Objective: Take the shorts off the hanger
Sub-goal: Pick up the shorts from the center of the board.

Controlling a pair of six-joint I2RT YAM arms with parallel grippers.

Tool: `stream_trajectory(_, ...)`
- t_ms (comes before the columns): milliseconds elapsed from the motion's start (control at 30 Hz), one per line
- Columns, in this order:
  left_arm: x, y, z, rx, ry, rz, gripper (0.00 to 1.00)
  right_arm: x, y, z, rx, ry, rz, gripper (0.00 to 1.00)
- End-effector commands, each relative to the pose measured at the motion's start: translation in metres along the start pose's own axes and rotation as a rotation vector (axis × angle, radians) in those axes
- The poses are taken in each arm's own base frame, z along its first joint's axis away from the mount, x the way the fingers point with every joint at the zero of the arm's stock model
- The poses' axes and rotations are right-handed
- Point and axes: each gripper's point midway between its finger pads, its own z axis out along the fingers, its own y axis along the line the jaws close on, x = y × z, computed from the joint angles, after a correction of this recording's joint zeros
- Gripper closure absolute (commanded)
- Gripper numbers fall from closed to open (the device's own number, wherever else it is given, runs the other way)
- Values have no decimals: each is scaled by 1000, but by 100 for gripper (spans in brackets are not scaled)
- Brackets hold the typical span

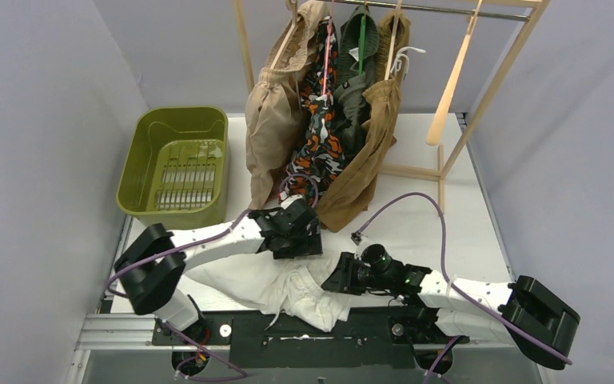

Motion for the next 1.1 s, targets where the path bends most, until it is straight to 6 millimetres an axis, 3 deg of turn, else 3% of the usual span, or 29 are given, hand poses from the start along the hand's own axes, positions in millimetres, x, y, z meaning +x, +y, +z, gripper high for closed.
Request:
stream_trajectory(0,-3,9,22,-123,0,44,18,-14,16,0,-60,-100,-17,62)
stream_trajectory(300,37,36,57,-368,82,268,17,-30,15,-33,-22,-223,-64,48)
stream_trajectory(367,45,45,62,-422,87,303,23,-36,13,-45,4,-267,-55,44)
stream_trajectory(400,49,49,64,-437,90,314,27,-40,8,-52,33,-296,-42,43)
stream_trajectory(500,57,55,68,-434,99,316,59,-55,2,-74,81,-399,0,43)
stream_trajectory(567,56,53,65,-409,86,305,74,-64,3,-89,84,-466,21,44)
stream_trajectory(667,44,42,53,-368,31,290,99,-75,1,-106,94,-545,44,44)
stream_trajectory(833,10,20,13,-302,-115,261,100,-78,-11,-120,149,-586,72,44)
stream_trajectory(967,-12,4,-30,-194,-222,232,100,-74,-18,-122,182,-573,89,44)
stream_trajectory(1067,-28,2,-63,-127,-320,212,100,-73,-20,-122,189,-568,100,44)
